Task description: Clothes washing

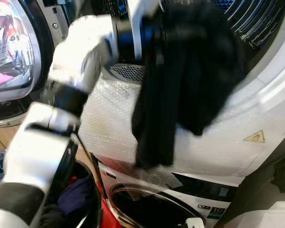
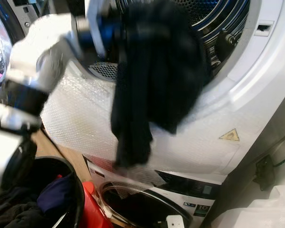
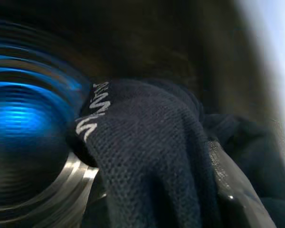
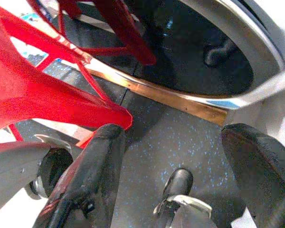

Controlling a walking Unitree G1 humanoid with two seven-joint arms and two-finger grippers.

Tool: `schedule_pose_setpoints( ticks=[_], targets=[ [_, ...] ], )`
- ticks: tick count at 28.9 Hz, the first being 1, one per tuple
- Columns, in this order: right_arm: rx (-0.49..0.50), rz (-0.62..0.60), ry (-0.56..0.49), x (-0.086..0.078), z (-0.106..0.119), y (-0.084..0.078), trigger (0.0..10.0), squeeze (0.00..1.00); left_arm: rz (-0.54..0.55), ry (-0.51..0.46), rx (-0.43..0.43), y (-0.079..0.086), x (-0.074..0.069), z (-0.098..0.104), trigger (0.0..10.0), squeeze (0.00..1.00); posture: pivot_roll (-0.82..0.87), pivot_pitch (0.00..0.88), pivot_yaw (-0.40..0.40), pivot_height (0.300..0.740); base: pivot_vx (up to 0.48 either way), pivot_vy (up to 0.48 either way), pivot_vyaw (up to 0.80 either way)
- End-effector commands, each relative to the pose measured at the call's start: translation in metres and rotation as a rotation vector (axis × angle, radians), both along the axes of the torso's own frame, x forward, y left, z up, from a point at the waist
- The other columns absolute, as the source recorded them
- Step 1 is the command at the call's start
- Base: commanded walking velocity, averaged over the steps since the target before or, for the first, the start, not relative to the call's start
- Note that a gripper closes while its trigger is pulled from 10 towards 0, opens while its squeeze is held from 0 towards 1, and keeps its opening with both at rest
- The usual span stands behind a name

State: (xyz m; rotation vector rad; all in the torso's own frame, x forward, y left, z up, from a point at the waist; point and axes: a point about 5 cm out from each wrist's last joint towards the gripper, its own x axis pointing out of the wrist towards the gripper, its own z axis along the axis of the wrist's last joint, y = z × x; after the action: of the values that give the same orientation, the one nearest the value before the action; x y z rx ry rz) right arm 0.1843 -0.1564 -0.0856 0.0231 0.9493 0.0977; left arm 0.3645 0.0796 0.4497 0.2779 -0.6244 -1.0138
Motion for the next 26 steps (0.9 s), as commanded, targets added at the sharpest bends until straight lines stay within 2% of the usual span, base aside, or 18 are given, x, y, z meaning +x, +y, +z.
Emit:
schedule_pose_setpoints(
  ticks=[1, 2, 3, 4, 5, 7, 8, 10, 11, 15, 18, 21, 23, 26],
  targets=[
    [0.006, -0.027, -0.005, -0.002, -0.001, -0.002, 10.0, 0.0, 0.161, -0.023, -0.095, 0.02, 0.007, 0.013, 0.0, 0.0, 0.14, 0.0, 0.077, 0.74, 0.0, 0.0, 0.0],
    [0.006, -0.027, -0.005, -0.002, -0.001, -0.002, 10.0, 0.0, 0.161, -0.023, -0.095, 0.02, 0.007, 0.013, 0.0, 0.0, 0.14, 0.0, 0.077, 0.74, 0.0, 0.0, 0.0],
    [0.003, -0.034, -0.003, -0.004, -0.002, -0.004, 10.0, 0.0, 0.227, -0.006, -0.135, 0.028, 0.011, 0.015, 0.0, 0.0, 0.11, 0.0, 0.085, 0.74, 0.0, 0.0, 0.0],
    [-0.004, -0.056, 0.006, -0.012, -0.005, -0.009, 10.0, 0.0, 0.376, 0.039, -0.126, 0.044, 0.024, 0.004, 0.0, 0.0, 0.09, 0.0, 0.09, 0.74, 0.0, 0.0, 0.0],
    [-0.004, -0.056, 0.006, -0.012, -0.005, -0.009, 10.0, 0.0, 0.376, 0.039, -0.126, 0.044, 0.024, 0.004, 0.0, 0.0, 0.09, 0.0, 0.09, 0.74, 0.0, 0.0, 0.0],
    [-0.018, -0.079, 0.018, -0.021, -0.008, -0.015, 10.0, 0.0, 0.433, 0.078, -0.082, 0.048, 0.032, -0.013, 0.4, 0.0, 0.05, 0.0, 0.095, 0.74, 0.0, 0.0, 0.0],
    [-0.025, -0.089, 0.026, -0.026, -0.009, -0.018, 10.0, 0.0, 0.457, 0.104, -0.06, 0.049, 0.037, -0.025, 4.4, 0.0, 0.04, 0.0, 0.096, 0.74, 0.0, 0.0, 0.0],
    [-0.028, -0.094, 0.028, -0.028, -0.01, -0.019, 10.0, 0.0, 0.464, 0.122, -0.056, 0.049, 0.039, -0.03, 4.4, 0.0, 0.04, 0.0, 0.096, 0.74, 0.0, 0.0, 0.0],
    [-0.028, -0.108, 0.03, -0.031, -0.011, -0.021, 10.0, 0.0, 0.455, 0.161, -0.01, 0.047, 0.043, -0.044, 10.0, 0.0, 0.03, 0.0, 0.099, 0.74, 0.0, 0.0, 0.0],
    [-0.036, -0.12, 0.034, -0.037, -0.012, -0.024, 10.0, 0.0, 0.359, 0.228, 0.089, 0.035, 0.046, -0.073, 10.0, 0.0, -0.01, 0.0, 0.103, 0.74, 0.0, 0.0, 0.0],
    [-0.037, -0.128, 0.03, -0.039, -0.013, -0.027, 10.0, 0.0, 0.281, 0.249, 0.127, 0.026, 0.045, -0.082, 10.0, 0.0, -0.03, 0.0, 0.106, 0.74, 0.0, 0.0, 0.0],
    [-0.033, -0.133, 0.024, -0.039, -0.012, -0.027, 10.0, 0.0, 0.25, 0.253, 0.129, 0.023, 0.044, -0.082, 10.0, 0.0, -0.03, 0.0, 0.107, 0.74, 0.0, 0.0, 0.0],
    [0.017, -0.116, -0.017, -0.031, -0.009, -0.021, 10.0, 0.0, 0.13, 0.233, 0.181, 0.006, 0.038, -0.078, 10.0, 0.0, -0.05, 0.0, 0.109, 0.74, 0.0, 0.0, 0.0],
    [0.046, -0.084, -0.042, -0.024, -0.006, -0.015, 10.0, 0.0, 0.084, 0.191, 0.167, -0.003, 0.033, -0.066, 10.0, 0.0, -0.06, 0.0, 0.105, 0.74, 0.0, 0.0, 0.0]
  ],
)
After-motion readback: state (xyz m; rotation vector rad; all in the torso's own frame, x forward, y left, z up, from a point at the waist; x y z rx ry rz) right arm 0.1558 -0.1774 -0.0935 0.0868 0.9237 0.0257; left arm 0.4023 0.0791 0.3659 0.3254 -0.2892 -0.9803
